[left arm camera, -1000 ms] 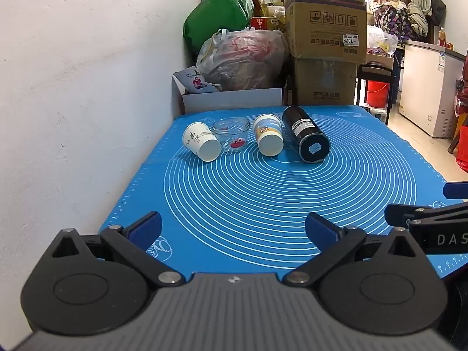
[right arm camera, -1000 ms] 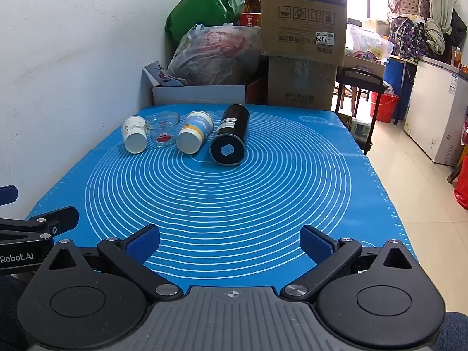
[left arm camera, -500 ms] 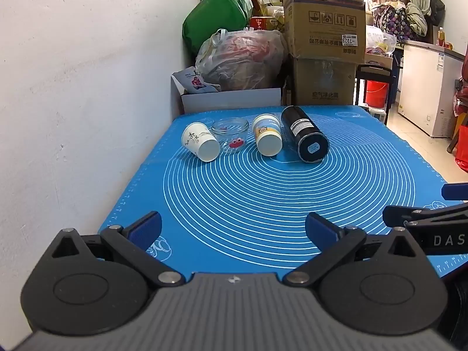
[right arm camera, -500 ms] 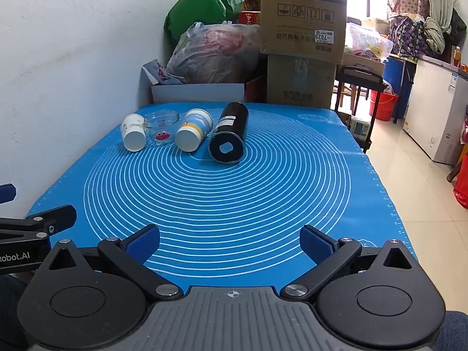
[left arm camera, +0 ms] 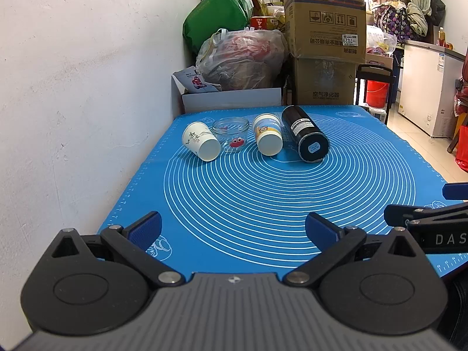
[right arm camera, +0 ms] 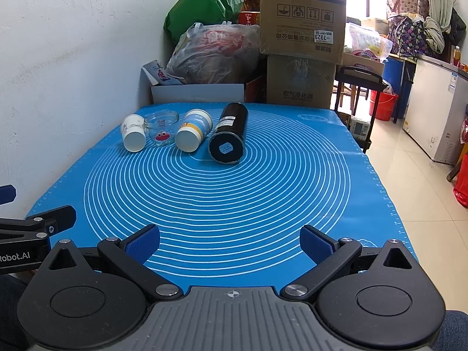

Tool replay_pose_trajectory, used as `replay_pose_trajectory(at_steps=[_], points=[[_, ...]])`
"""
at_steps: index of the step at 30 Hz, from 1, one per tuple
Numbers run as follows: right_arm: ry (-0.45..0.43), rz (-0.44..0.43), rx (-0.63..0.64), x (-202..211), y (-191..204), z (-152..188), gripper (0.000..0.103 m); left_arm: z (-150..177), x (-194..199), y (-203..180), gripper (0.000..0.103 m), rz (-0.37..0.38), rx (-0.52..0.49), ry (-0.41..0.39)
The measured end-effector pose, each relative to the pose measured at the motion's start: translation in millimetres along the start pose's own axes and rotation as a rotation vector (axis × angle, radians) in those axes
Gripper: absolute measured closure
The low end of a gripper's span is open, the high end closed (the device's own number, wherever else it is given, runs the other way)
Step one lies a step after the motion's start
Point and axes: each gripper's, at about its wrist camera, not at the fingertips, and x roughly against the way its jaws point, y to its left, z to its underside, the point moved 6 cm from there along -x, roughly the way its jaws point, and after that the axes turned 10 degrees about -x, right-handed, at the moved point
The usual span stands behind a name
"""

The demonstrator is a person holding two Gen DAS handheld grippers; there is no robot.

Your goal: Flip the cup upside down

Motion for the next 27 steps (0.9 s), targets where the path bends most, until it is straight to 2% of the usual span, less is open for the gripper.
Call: replay_pose_trajectory(at_steps=[27], points=[[0.002,0.001,-0.005,0.3,-1.5,0.0,0.0,-0.4,2.4,-3.4,0.0,0.004,-0.01,-0.005]])
